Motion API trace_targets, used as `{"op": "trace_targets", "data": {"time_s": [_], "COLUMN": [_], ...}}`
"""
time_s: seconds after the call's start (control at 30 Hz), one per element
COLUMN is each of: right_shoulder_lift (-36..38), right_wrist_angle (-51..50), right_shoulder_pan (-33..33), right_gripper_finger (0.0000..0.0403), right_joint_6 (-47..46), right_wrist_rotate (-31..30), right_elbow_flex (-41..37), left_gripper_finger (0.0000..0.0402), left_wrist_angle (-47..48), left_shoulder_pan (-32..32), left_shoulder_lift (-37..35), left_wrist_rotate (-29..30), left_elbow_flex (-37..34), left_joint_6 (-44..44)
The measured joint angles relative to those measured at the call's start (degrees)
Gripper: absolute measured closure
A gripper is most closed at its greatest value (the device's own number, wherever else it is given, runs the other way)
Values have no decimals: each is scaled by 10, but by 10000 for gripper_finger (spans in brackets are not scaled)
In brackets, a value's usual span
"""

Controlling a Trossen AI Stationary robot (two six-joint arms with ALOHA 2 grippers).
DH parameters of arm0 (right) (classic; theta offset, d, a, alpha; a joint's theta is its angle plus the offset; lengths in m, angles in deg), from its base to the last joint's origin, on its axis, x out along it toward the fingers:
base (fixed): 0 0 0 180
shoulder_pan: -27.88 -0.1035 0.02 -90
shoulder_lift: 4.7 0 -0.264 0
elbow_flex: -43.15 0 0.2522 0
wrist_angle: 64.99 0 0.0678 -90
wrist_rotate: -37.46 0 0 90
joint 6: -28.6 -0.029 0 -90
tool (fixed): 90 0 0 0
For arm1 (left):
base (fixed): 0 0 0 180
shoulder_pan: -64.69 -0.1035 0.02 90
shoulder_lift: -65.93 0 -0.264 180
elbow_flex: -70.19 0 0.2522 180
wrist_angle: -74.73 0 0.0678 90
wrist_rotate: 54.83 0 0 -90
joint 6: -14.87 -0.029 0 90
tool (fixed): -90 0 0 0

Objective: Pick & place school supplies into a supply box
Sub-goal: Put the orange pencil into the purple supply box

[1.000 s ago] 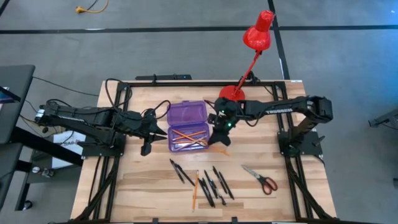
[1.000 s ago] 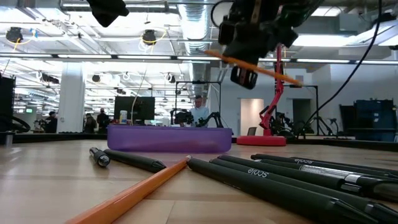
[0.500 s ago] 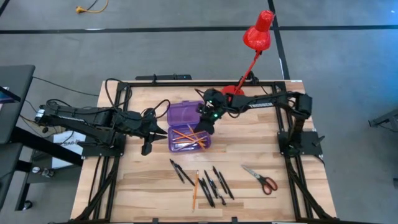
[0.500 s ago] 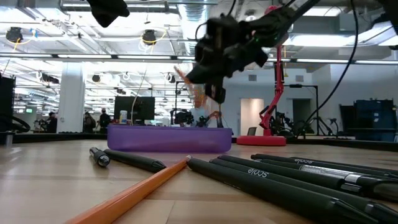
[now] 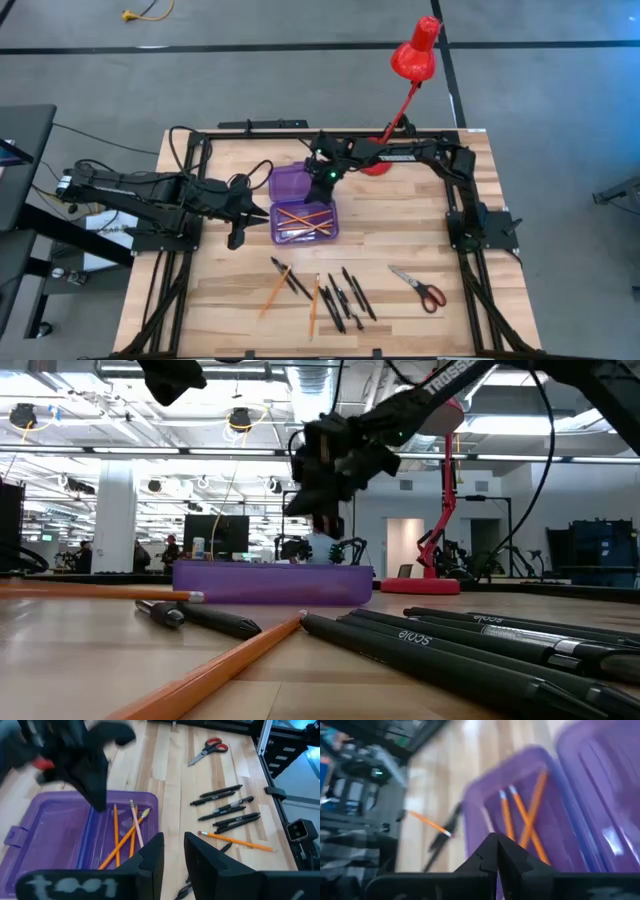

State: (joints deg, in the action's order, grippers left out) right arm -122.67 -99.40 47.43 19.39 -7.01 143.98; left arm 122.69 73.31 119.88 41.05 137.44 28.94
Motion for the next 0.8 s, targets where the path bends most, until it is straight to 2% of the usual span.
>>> {"op": "trace_targets", "data": {"time_s": [0.07, 0.17, 0.27, 0.4, 0.63, 0.8], "right_shoulder_lift": [17, 49, 86, 149, 208, 228], "right_wrist_angle": [-20, -67, -124, -186, -227, -263], "right_shoulder_pan": [-6, -12, -12, -32, -114, -143], "right_gripper_finger": [402, 403, 403, 403, 403, 402], "right_joint_6": [23, 60, 95, 146, 176, 182], "right_wrist_rotate": [-8, -64, -100, -146, -226, -266], "right_elbow_flex": [8, 10, 9, 9, 9, 9], "left_gripper_finger": [339, 339, 339, 339, 339, 339], "left_wrist_angle": [13, 76, 143, 171, 83, -43], "left_shoulder_pan": [0, 1, 6, 33, 104, 149], "left_shoulder_lift": [0, 0, 0, 0, 0, 6], "left_wrist_rotate": [0, 1, -3, -20, 21, 38], "left_elbow_flex": [0, 0, -13, -32, -72, -124], "left_joint_6": [1, 4, 38, 98, 175, 246]}}
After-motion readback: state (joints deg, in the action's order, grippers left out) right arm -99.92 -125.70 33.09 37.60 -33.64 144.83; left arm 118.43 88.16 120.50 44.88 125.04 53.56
